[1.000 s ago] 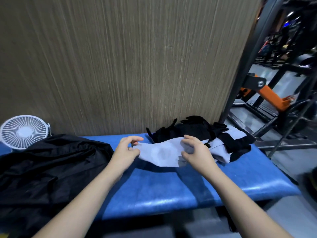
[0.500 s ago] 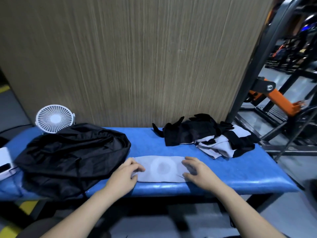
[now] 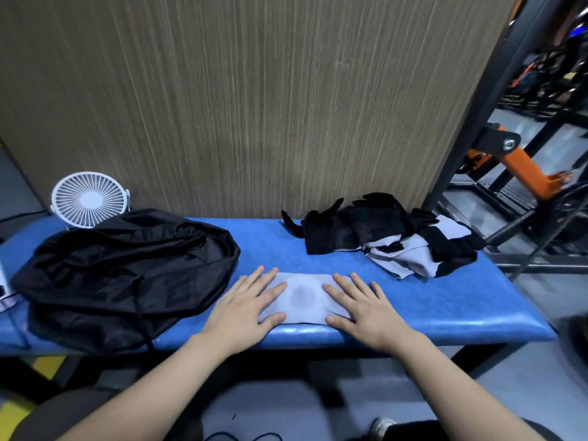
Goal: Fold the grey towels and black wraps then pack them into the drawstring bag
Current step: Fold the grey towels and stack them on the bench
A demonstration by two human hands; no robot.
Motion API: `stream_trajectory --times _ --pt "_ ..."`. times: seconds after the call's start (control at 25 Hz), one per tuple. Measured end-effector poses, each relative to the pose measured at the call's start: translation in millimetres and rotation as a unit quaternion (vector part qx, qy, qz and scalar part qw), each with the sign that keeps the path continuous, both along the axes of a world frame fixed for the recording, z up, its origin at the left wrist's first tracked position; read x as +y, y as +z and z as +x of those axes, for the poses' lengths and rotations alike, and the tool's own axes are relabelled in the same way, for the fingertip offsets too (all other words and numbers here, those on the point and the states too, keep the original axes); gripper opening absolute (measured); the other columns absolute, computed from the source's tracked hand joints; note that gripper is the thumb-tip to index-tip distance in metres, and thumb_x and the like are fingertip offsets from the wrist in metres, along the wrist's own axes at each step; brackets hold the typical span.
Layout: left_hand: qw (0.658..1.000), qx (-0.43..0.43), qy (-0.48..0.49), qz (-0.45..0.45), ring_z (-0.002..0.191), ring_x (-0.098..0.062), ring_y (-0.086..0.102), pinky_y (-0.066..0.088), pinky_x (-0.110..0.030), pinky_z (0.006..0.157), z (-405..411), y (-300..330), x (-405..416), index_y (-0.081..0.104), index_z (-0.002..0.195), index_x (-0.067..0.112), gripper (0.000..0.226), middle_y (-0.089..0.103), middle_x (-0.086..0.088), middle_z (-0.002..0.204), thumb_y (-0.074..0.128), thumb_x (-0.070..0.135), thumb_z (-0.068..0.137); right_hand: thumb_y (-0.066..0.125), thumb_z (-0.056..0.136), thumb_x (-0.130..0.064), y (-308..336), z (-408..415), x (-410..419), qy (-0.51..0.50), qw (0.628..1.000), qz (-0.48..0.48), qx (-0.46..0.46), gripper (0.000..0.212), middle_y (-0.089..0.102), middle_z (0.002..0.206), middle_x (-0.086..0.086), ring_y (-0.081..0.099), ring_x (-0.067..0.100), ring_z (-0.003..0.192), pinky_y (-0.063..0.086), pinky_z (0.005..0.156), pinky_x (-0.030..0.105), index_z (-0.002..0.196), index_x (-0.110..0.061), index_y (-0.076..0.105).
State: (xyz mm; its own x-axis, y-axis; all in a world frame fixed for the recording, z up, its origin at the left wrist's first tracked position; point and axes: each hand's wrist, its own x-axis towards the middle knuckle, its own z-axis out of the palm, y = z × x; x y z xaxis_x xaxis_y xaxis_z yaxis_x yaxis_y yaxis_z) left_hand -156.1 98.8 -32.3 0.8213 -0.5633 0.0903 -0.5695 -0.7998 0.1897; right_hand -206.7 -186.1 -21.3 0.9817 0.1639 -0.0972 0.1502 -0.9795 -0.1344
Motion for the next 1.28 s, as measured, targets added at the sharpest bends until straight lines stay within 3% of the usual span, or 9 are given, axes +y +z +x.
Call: stream_trajectory --times 0.12,0.36,0.56,0.68,0.76,0.84,1.0,1.16,1.28 --pt "0.998 0.041 0.007 0.046 0.148 -0.002 -0.018 -0.006 -0.029 0.123 4.3 -2.9 5.0 0.001 0.153 0.049 0.079 -0.014 0.021 0.161 -0.001 0.079 0.080 -0.002 0.072 -0.088 -7.3 -1.4 -9.0 -0.003 1.000 -0.010 0.017 0.092 -0.010 0.165 -0.022 -0.016 0.010 0.153 -0.004 0.123 0.044 0.155 -0.049 0.003" --pt "0.997 0.059 -0.015 0.043 0.147 -0.002 -0.021 -0.004 -0.032 0.124 3.7 -1.7 -17.6 -0.001 0.153 0.050 0.079 -0.016 0.022 0.161 -0.001 0.079 0.079 -0.002 0.070 -0.090 -6.4 -12.4 -34.2 -0.040 0.999 0.009 0.026 0.093 -0.009 0.164 -0.026 -0.011 0.009 0.153 -0.003 0.123 0.043 0.154 -0.052 0.003" --pt "0.996 0.061 -0.048 0.043 0.148 -0.003 -0.019 -0.005 -0.032 0.124 11.0 2.1 -24.5 0.001 0.154 0.049 0.079 -0.013 0.021 0.162 0.002 0.080 0.081 0.029 0.088 -0.075 -3.6 -22.6 -72.0 -0.093 0.993 0.061 0.041 0.070 0.001 0.165 -0.022 -0.006 0.006 0.153 -0.003 0.123 0.041 0.153 -0.052 0.015" --pt "0.997 0.060 -0.038 0.029 0.148 -0.003 -0.018 -0.003 -0.034 0.124 9.5 0.1 -27.5 0.005 0.154 0.048 0.080 -0.010 0.020 0.163 0.005 0.080 0.081 0.048 0.093 -0.065 -3.3 -25.7 -69.5 -0.132 0.983 0.128 -0.011 0.063 0.023 0.162 -0.015 0.013 0.010 0.152 0.004 0.122 0.037 0.151 -0.043 0.034" --pt "0.998 0.053 -0.032 0.028 0.149 -0.003 -0.017 -0.003 -0.034 0.124 6.5 -0.6 -30.1 0.007 0.154 0.047 0.079 -0.008 0.020 0.163 0.007 0.079 0.083 0.046 0.091 -0.069 1.6 -25.8 -62.7 -0.157 0.976 0.132 -0.067 0.060 0.041 0.148 -0.011 0.031 0.013 0.141 0.013 0.115 0.033 0.143 -0.039 0.046" --pt "0.998 0.044 -0.030 0.028 0.149 -0.004 -0.017 -0.005 -0.034 0.123 3.3 0.0 -30.5 0.009 0.154 0.047 0.076 -0.006 0.019 0.164 0.010 0.078 0.085 0.047 0.089 -0.068 6.6 -25.6 -56.6 -0.150 0.980 0.072 -0.108 0.055 0.049 0.130 -0.010 0.041 0.015 0.126 0.020 0.108 0.033 0.137 -0.042 0.051" --pt "0.999 0.004 -0.037 0.020 0.151 -0.007 -0.008 -0.005 -0.035 0.123 -3.2 -0.3 -30.7 0.017 0.154 0.047 0.071 0.004 0.017 0.164 0.021 0.076 0.090 0.038 0.074 -0.073 8.0 -22.9 -45.8 -0.123 0.988 -0.013 -0.094 0.062 0.047 0.115 -0.009 0.046 0.017 0.113 0.029 0.097 0.034 0.130 -0.050 0.052" --pt "0.998 -0.003 -0.060 0.008 0.152 -0.011 0.004 0.003 -0.036 0.123 -8.2 -1.2 -39.9 0.022 0.153 0.046 0.067 0.014 0.015 0.164 0.024 0.071 0.091 0.069 0.069 -0.074 16.1 -25.0 -54.4 -0.099 0.995 0.010 -0.029 0.070 0.041 0.118 -0.010 0.039 0.015 0.113 0.028 0.093 0.033 0.132 -0.052 0.048" --pt "0.998 0.005 -0.061 0.021 0.151 -0.012 0.006 0.004 -0.037 0.123 -9.2 -1.6 -44.0 0.019 0.153 0.048 0.070 0.013 0.015 0.164 0.017 0.073 0.088 0.077 0.069 -0.061 18.4 -29.3 -59.4 -0.086 0.996 -0.004 -0.034 0.069 0.041 0.115 -0.011 0.041 0.015 0.109 0.028 0.088 0.030 0.132 -0.049 0.050"
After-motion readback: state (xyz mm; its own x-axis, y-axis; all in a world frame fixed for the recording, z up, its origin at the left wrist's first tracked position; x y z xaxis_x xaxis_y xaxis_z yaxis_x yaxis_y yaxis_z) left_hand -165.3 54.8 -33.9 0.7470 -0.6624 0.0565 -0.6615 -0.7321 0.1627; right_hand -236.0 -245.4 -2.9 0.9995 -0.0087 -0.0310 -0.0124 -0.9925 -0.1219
